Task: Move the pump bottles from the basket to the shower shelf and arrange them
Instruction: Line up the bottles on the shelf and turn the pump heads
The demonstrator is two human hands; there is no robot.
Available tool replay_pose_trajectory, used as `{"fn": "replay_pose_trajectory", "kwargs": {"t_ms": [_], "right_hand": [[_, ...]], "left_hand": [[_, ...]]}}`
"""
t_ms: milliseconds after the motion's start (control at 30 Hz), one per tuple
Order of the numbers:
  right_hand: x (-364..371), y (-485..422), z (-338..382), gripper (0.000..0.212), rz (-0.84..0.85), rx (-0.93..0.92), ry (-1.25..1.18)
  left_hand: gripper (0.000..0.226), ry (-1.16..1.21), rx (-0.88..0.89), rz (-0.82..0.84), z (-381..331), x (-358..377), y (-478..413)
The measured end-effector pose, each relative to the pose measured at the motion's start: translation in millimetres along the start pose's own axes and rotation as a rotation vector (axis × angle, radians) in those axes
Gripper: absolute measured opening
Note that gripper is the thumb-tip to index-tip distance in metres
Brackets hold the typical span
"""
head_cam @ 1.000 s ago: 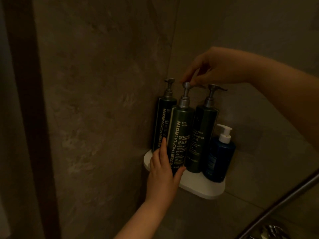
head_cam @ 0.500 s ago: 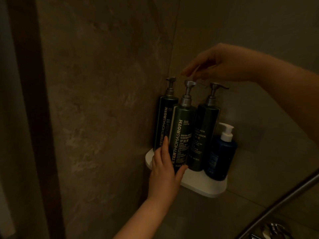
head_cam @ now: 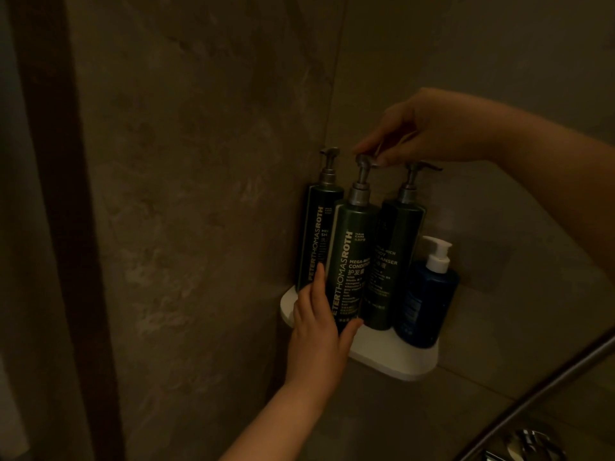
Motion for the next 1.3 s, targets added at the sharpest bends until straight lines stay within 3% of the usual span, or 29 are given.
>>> {"fn": "replay_pose_trajectory", "kwargs": {"t_ms": [500, 733, 900, 1300], "right_hand": [[-1, -2, 3, 0.024, -0.036, -0.014, 0.065], [-5, 1, 5, 0.027, -0.114, -0.022, 0.166], [-6, 3, 11, 0.016, -0.159, -0.082, 0.2], [-9, 1, 6, 0.013, -0.179, -0.048, 0.211]], "left_hand": [[0.103, -0.094, -0.037, -0.05, -2, -4, 1], [0.103, -0.119, -0.009, 0.014, -2, -7, 0], [0.084, -0.147, 0.016, -0.015, -4, -12, 6], [0.087, -0.193, 0.02, -0.051, -8, -19, 7]]}}
Point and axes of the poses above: each hand's wrist, its own y-axis away from the middle knuckle, its own x-axis out of the palm, z = x × y, the point moved 10 cm from there along -y, towards the middle knuckle, and after that the axes turned 14 degrees about -y, right-handed, at the moved point
